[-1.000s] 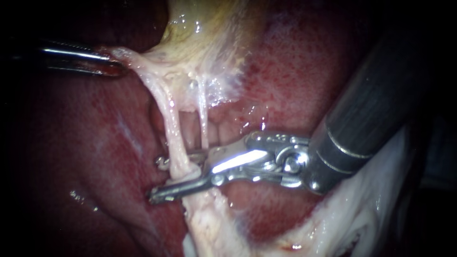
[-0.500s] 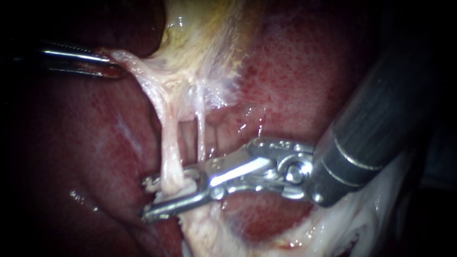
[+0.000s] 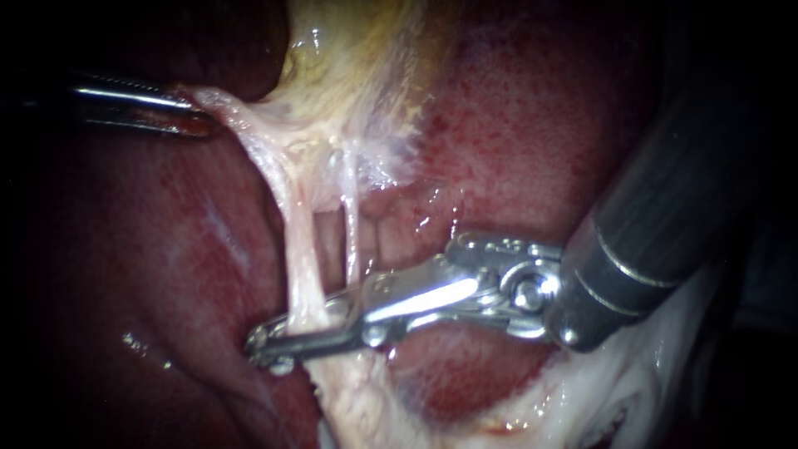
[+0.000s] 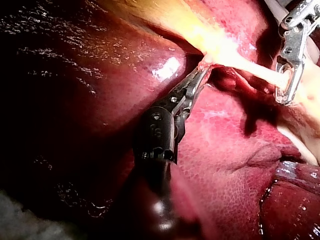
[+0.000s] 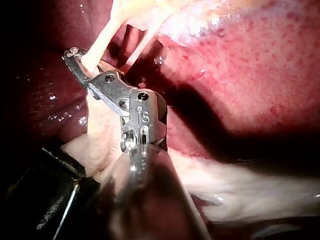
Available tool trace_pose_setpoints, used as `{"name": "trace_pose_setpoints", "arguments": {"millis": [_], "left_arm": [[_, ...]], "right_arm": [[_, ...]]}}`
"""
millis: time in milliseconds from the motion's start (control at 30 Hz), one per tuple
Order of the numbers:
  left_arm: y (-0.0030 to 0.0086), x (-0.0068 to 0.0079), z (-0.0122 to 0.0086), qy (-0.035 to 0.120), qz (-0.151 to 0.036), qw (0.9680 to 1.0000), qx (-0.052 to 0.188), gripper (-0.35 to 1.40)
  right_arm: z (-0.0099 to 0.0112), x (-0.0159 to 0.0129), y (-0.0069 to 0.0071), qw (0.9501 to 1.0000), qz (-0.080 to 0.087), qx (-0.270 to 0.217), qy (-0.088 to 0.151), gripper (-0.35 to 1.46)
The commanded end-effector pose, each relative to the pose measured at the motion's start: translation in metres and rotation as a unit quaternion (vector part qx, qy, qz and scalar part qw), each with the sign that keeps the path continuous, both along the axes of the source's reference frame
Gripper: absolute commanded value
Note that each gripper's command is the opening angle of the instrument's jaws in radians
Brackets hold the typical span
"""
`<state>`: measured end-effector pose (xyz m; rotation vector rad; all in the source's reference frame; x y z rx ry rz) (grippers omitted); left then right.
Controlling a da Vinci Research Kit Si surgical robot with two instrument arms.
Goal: Clipping second clip left tube
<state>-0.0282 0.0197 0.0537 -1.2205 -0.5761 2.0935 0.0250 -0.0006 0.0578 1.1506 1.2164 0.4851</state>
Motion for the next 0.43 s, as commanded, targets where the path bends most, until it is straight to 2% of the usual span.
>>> {"name": "trace_pose_setpoints", "arguments": {"millis": [33,433], "left_arm": [[0.0000,0.0000,0.0000,0.000,0.000,1.0000,0.000,-0.35],[0.0001,0.0000,0.0001,-0.001,0.001,1.0000,0.001,-0.35]], "right_arm": [[-0.0002,0.0000,0.0001,1.0000,-0.001,0.002,0.000,-0.35],[0.0002,0.0000,0.0000,1.0000,-0.001,0.002,0.001,-0.33]]}}
